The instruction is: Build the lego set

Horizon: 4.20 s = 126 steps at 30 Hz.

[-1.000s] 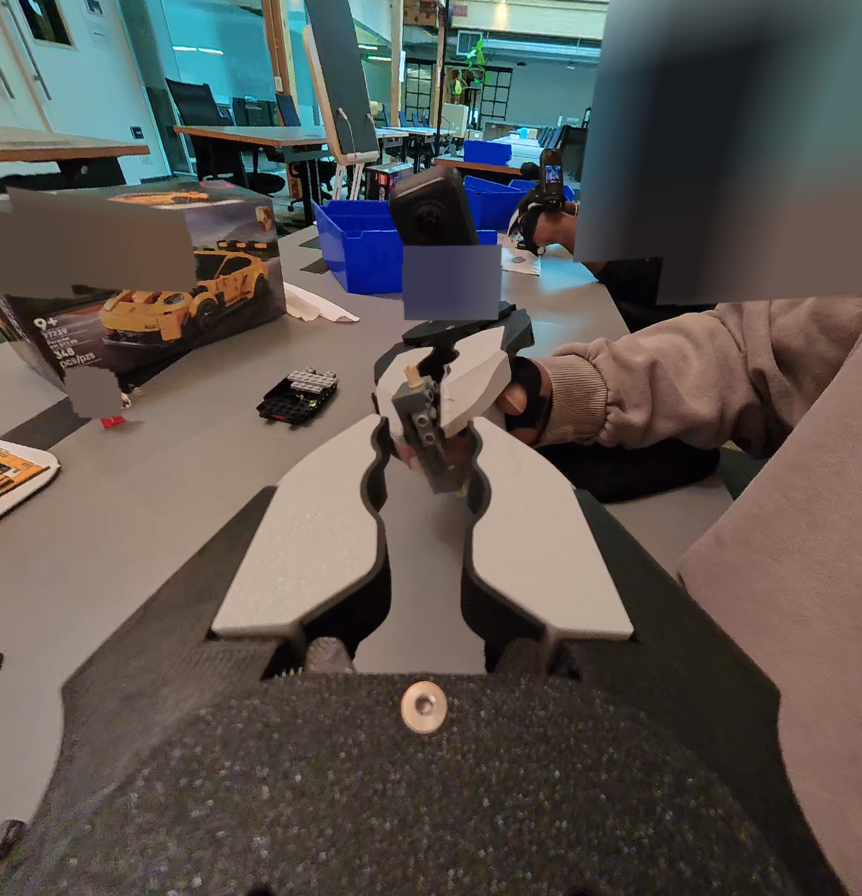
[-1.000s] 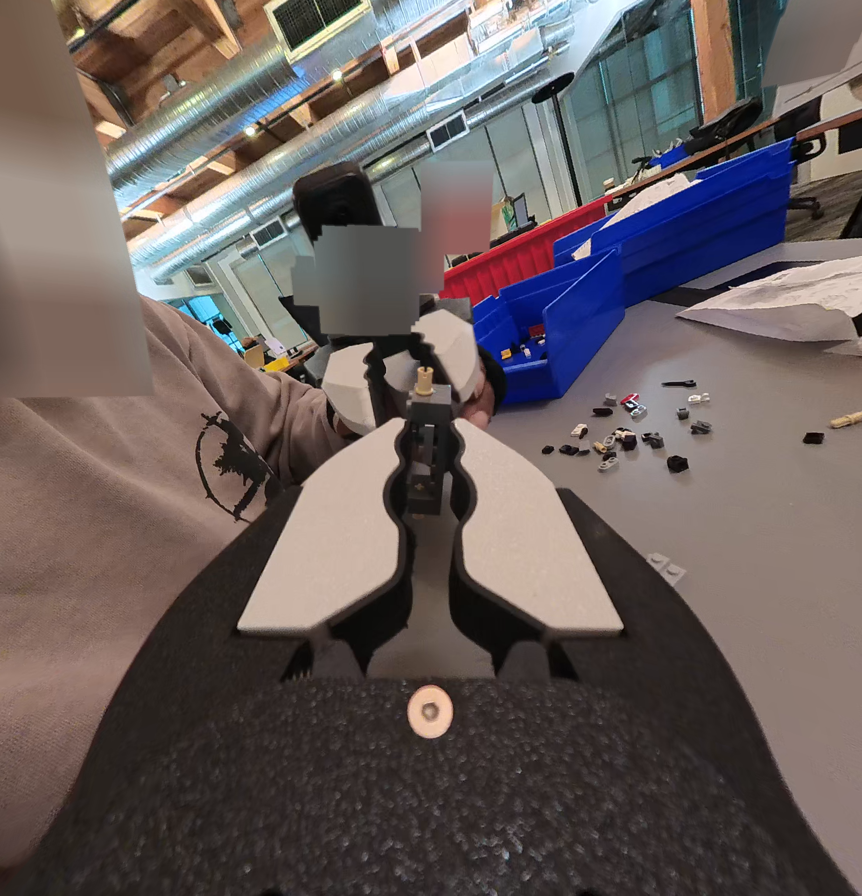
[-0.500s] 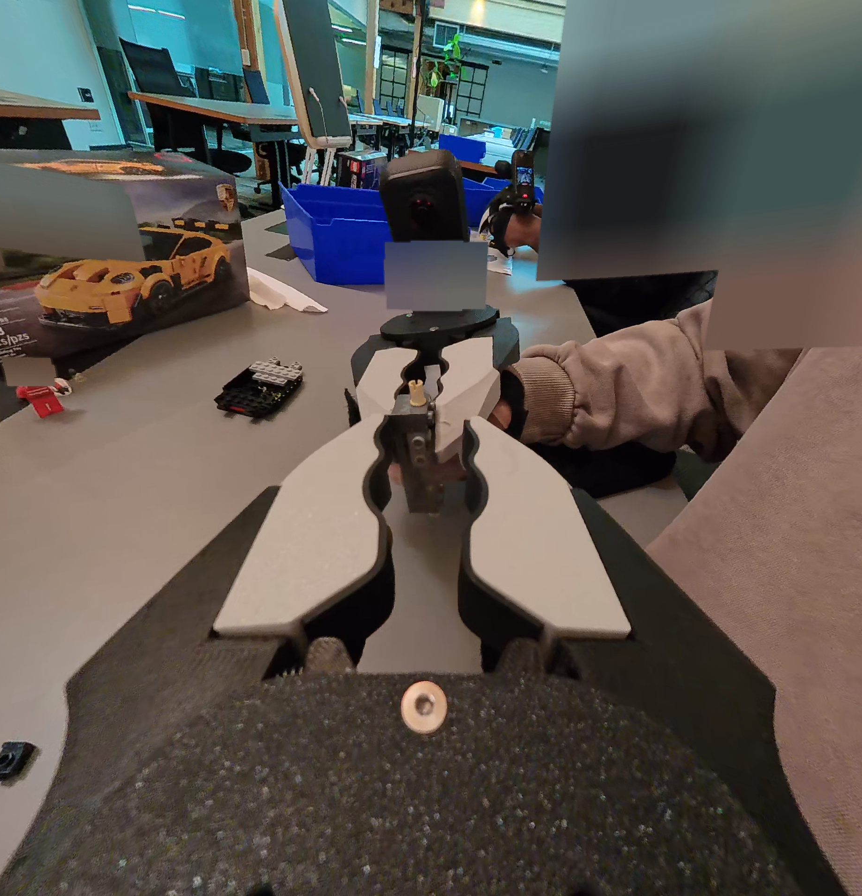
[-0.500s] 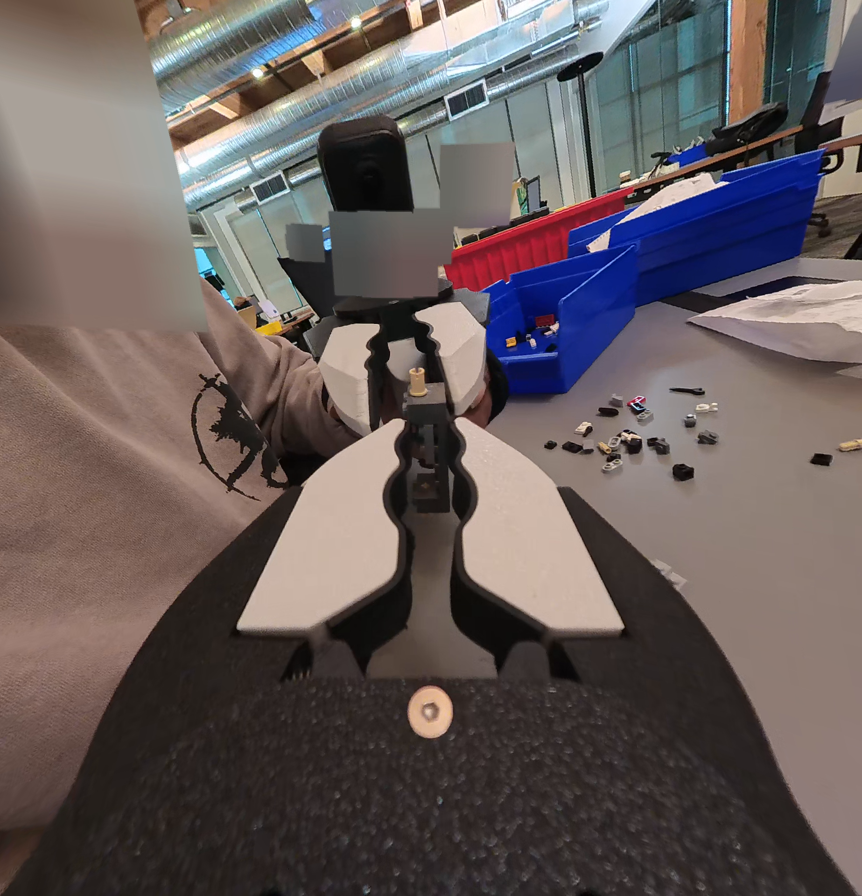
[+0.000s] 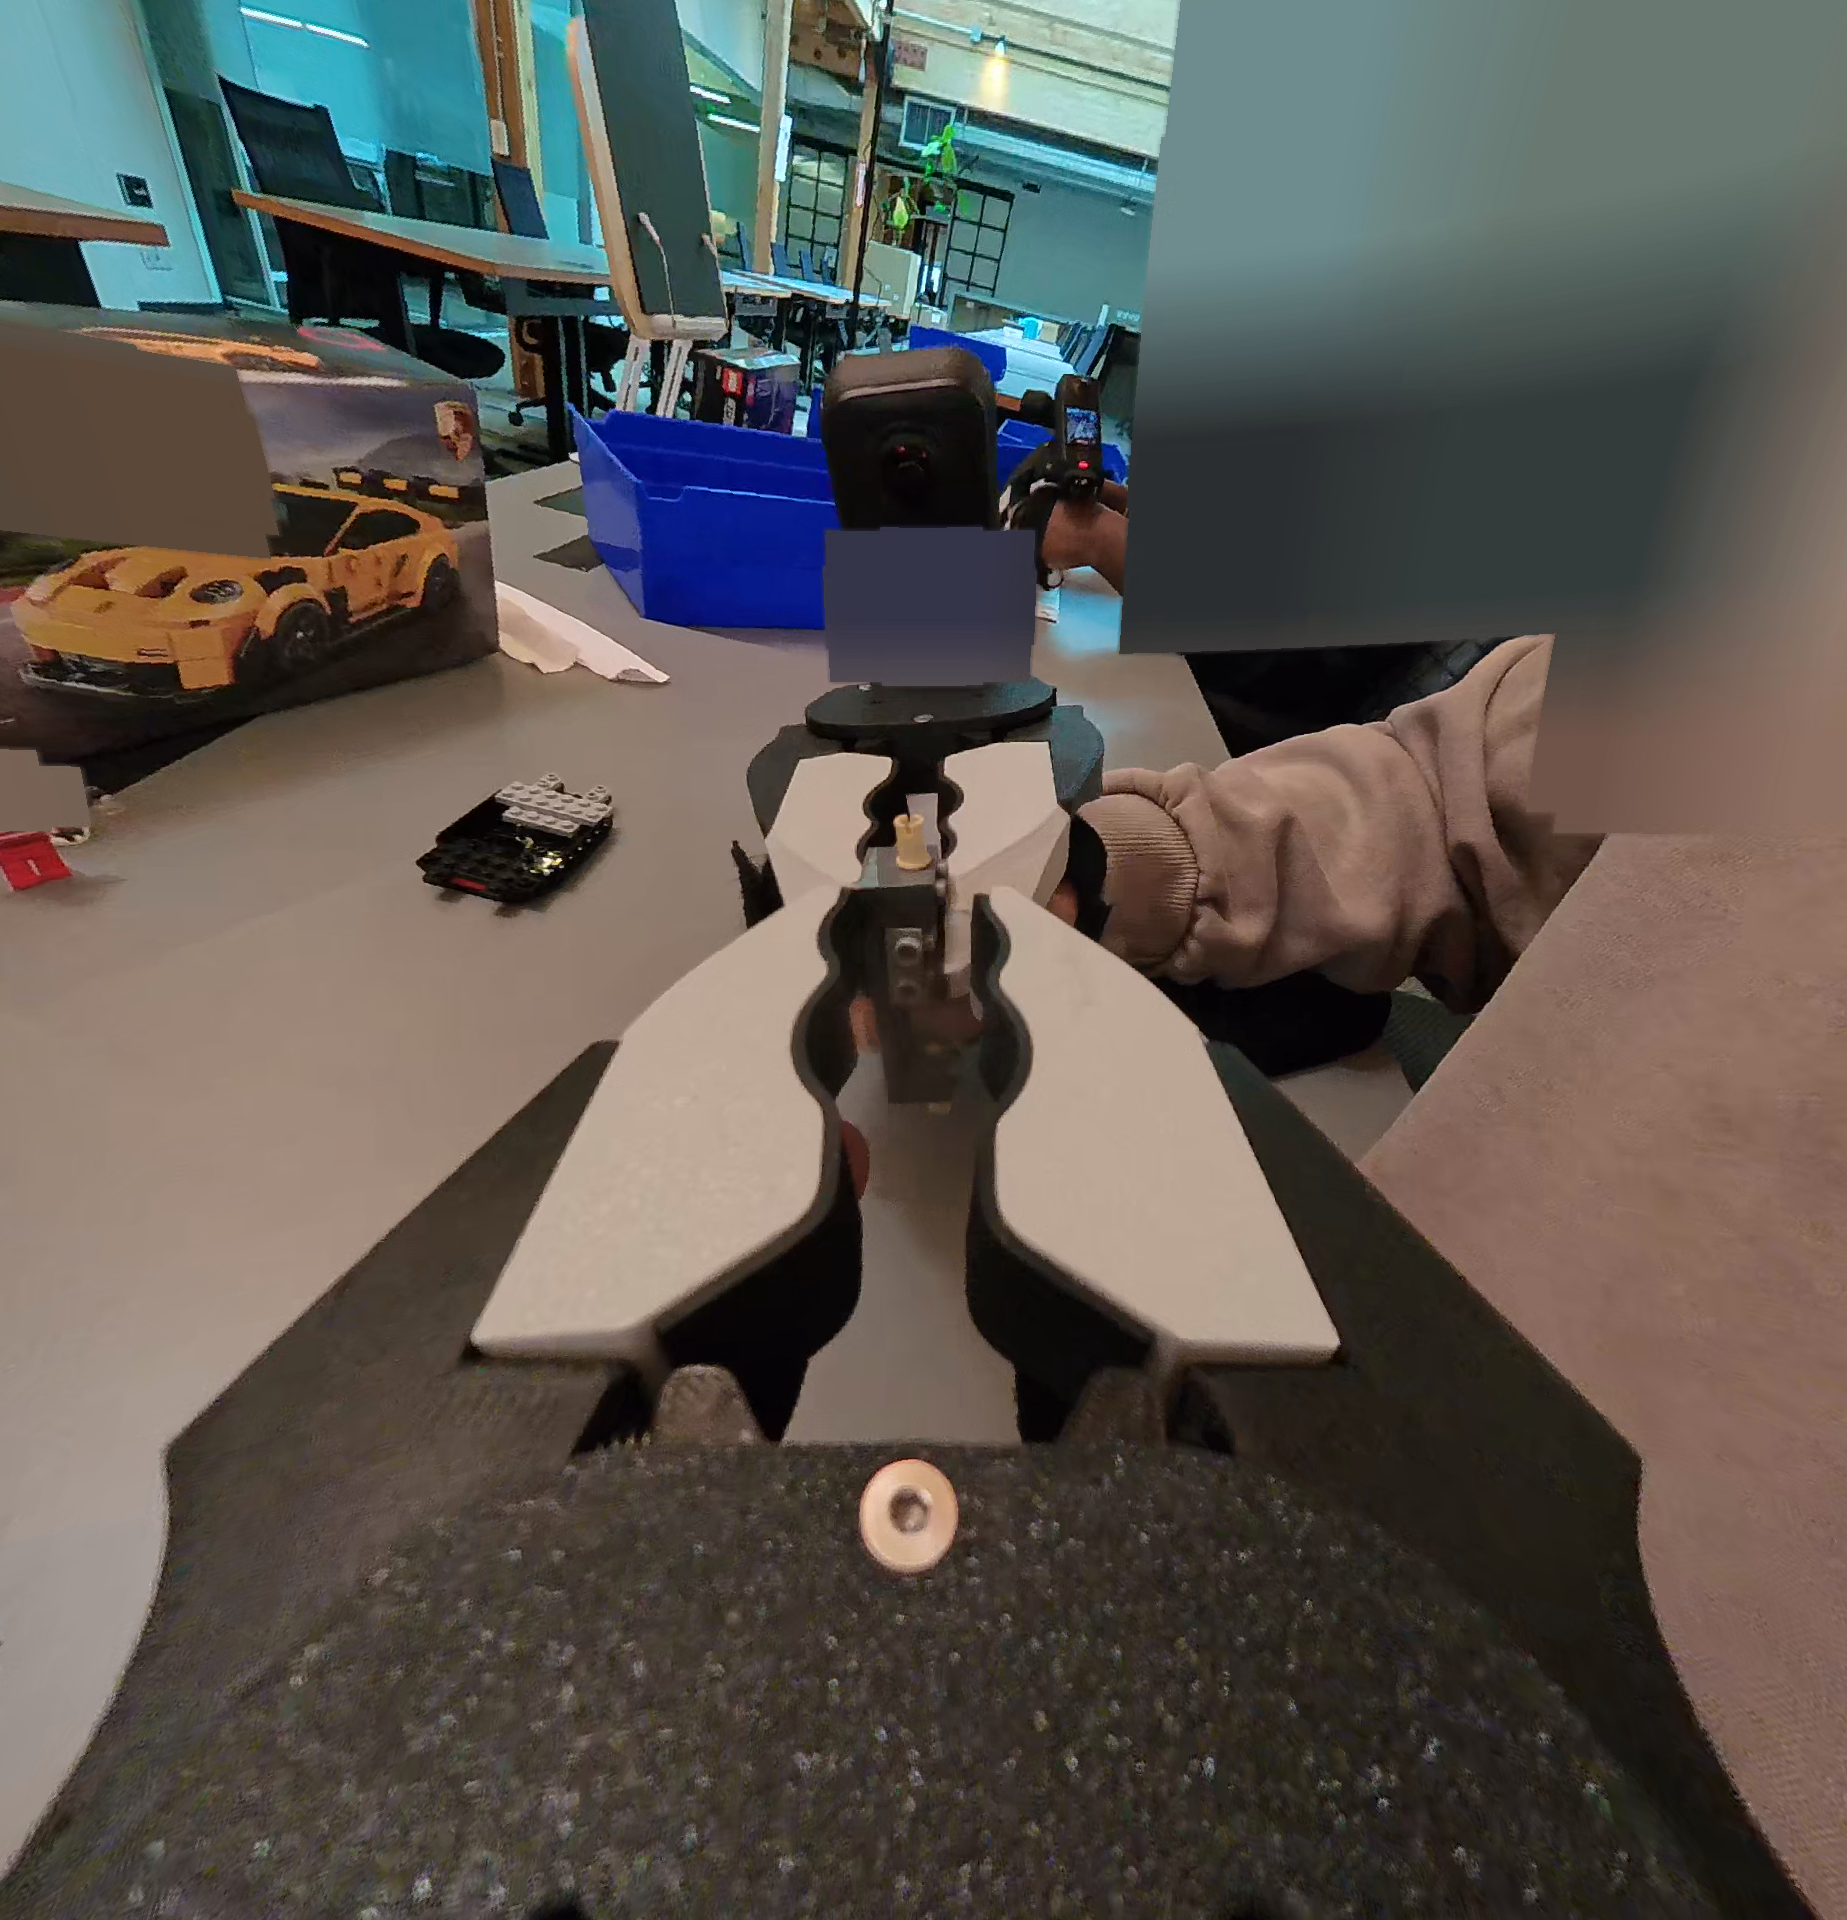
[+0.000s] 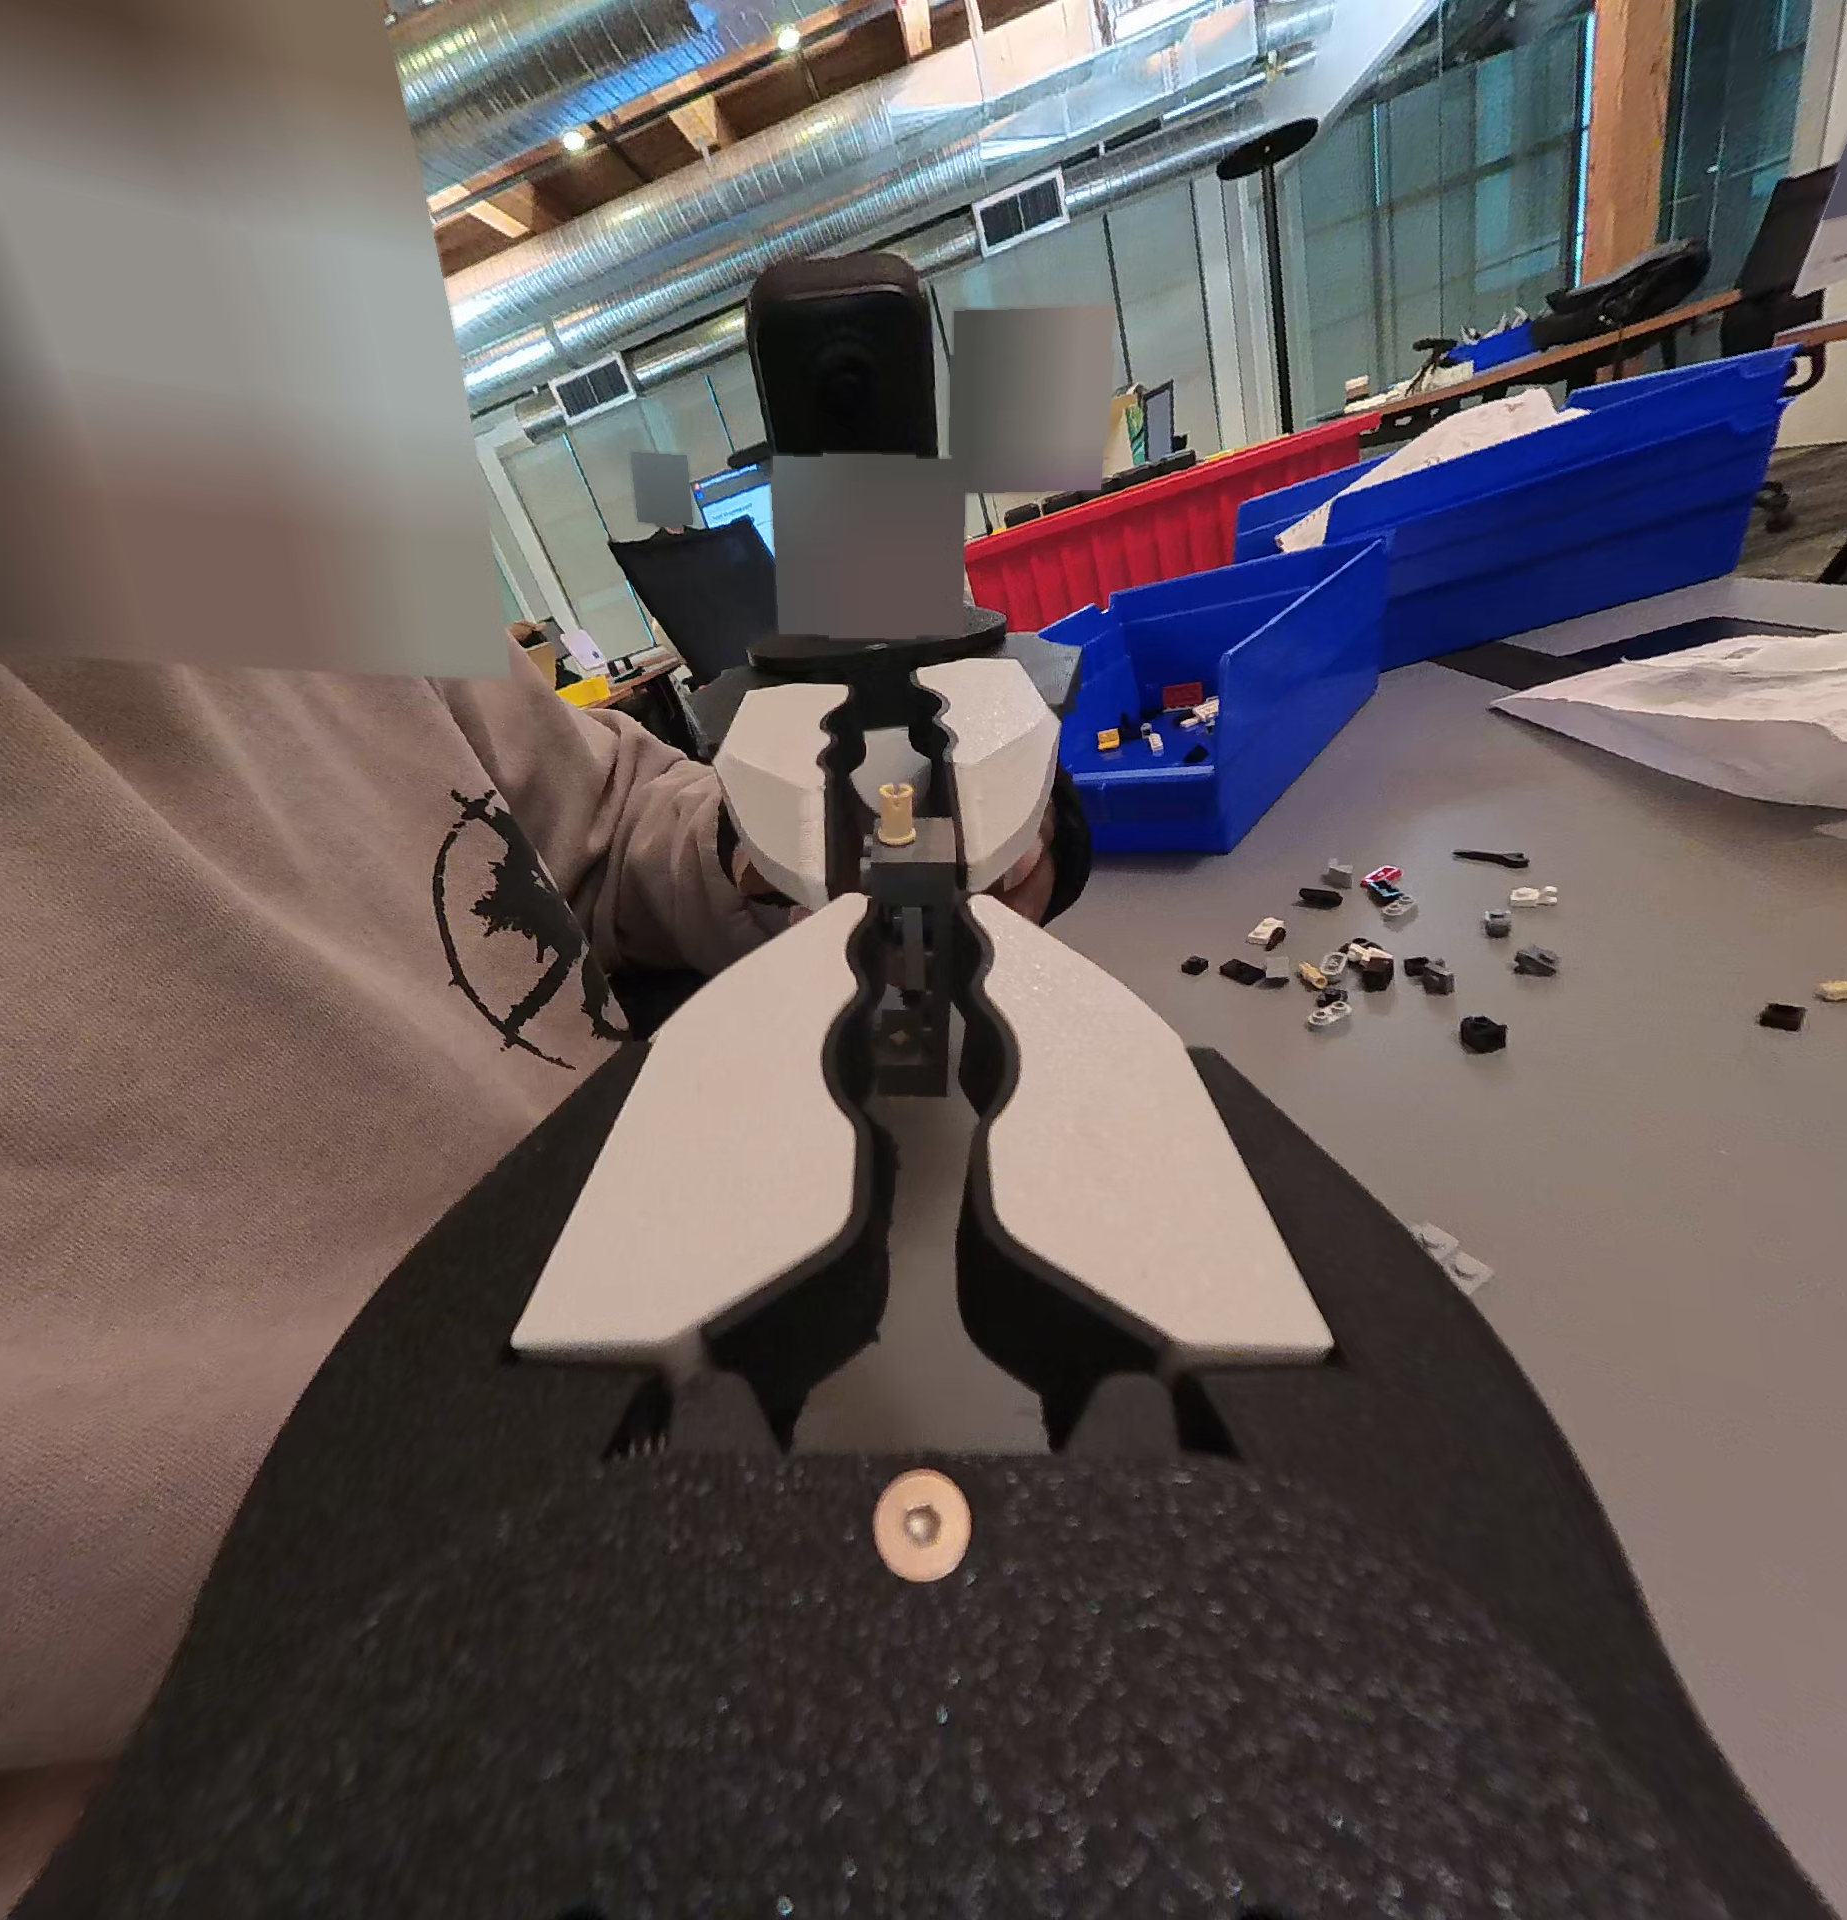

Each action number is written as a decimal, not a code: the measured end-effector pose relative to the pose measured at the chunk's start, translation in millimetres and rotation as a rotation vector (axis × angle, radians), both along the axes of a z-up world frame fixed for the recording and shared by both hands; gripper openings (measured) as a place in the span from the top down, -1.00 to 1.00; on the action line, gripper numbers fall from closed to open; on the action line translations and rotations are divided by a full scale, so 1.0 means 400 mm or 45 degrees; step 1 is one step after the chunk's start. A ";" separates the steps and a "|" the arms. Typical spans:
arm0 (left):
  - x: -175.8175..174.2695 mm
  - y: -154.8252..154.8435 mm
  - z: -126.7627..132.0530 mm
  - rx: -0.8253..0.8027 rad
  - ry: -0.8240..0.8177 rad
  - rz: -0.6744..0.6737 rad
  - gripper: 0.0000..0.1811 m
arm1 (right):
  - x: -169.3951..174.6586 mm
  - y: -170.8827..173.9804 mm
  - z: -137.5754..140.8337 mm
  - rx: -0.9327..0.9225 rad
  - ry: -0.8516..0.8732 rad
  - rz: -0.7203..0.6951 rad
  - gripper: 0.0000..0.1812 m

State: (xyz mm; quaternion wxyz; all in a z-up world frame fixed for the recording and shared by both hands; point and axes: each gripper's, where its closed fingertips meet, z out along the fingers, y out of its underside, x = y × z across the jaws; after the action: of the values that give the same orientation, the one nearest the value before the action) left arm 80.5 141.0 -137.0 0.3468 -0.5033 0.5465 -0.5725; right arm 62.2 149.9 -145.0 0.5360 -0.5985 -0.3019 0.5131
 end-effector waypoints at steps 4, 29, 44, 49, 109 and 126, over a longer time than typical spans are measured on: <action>0.000 0.000 0.002 0.014 -0.008 -0.005 0.78 | 0.001 -0.001 0.002 0.009 -0.010 -0.002 0.88; -0.009 0.015 -0.003 -0.164 -0.035 -0.054 0.89 | 0.007 -0.002 0.005 -0.019 0.015 0.008 0.88; -0.007 0.019 -0.015 -0.187 -0.032 -0.053 0.89 | 0.010 0.005 -0.007 -0.012 -0.045 -0.034 0.88; -0.002 0.029 -0.025 -0.191 -0.019 -0.035 0.89 | 0.016 0.014 -0.017 -0.045 -0.047 -0.045 0.87; -0.007 0.072 -0.014 -0.731 -0.107 -0.027 0.83 | 0.004 0.027 -0.051 -0.170 -0.184 -0.104 0.72; -0.006 0.046 0.012 -0.714 -0.224 -0.113 0.83 | 0.011 0.034 0.007 -0.143 -0.113 -0.208 0.89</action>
State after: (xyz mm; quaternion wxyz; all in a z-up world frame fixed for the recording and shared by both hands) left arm 78.0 159.5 -132.2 0.2149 -0.5036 0.3560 -0.7572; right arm 66.5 163.5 -142.3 0.5278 -0.6723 -0.2465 0.4569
